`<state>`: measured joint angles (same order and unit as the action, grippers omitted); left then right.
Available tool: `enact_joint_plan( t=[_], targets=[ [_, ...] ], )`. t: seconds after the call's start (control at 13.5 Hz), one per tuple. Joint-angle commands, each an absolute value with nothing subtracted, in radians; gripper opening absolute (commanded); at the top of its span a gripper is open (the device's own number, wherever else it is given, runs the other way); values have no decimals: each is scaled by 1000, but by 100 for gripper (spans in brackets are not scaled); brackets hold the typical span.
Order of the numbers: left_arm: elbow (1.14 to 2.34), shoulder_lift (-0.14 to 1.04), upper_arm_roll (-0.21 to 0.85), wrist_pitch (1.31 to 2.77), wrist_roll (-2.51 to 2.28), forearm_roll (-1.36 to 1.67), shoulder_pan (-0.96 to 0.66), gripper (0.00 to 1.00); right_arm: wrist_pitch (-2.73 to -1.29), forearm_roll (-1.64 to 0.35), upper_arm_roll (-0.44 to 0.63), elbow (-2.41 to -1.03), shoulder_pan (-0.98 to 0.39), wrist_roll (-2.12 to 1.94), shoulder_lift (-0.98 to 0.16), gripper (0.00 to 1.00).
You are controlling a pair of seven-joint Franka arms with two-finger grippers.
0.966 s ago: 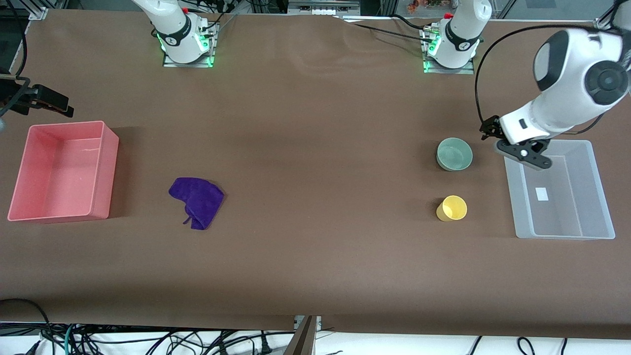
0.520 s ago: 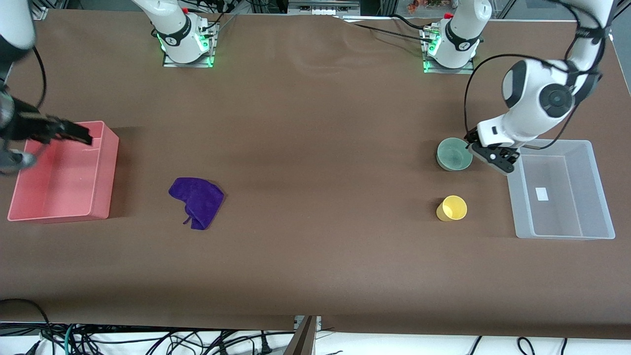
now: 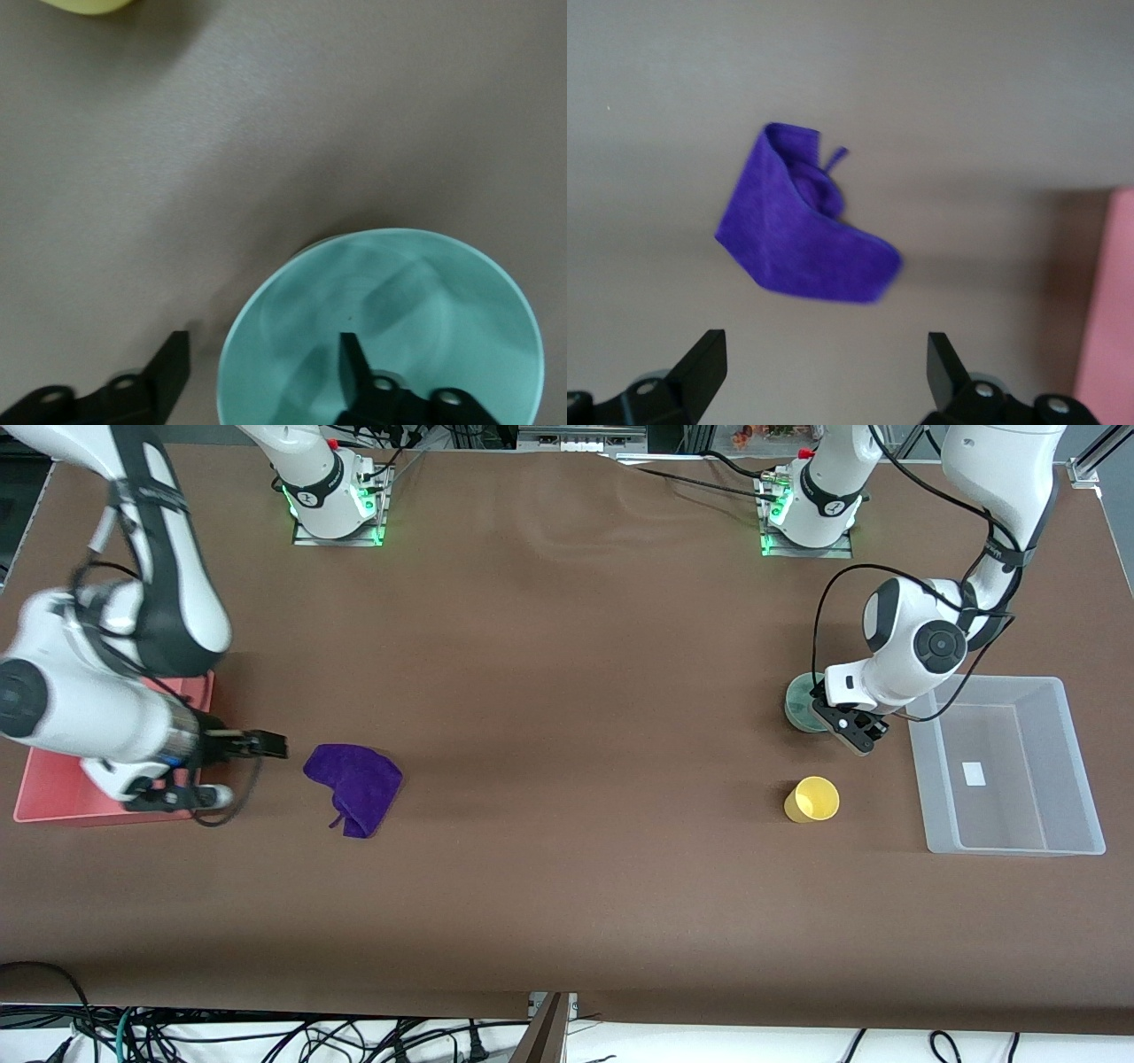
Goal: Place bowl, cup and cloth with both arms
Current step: 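Lower the left gripper onto the green bowl while the right gripper reaches the cloth, then carry the bowl into the clear bin while the right gripper carries the cloth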
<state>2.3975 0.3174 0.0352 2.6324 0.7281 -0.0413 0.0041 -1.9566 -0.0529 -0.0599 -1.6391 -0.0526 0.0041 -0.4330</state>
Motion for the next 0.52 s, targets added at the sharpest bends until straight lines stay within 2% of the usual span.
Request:
enact_joint_plan(
  t=[0.0,0.22,0.45],
  targets=[
    [2396,305,40,2638,794,-31,11,0,-2134,-72,-63,-1704,-89,20,-494,100],
    [2391,292,40,2631,798,-32,12,0,-2265,-71,-63,-1749,-124,60,-557,100],
    [2382,220,40,2582,795,-32,12,0,-2408,-71,-61,-1822,-130,58,-589,100]
  ],
)
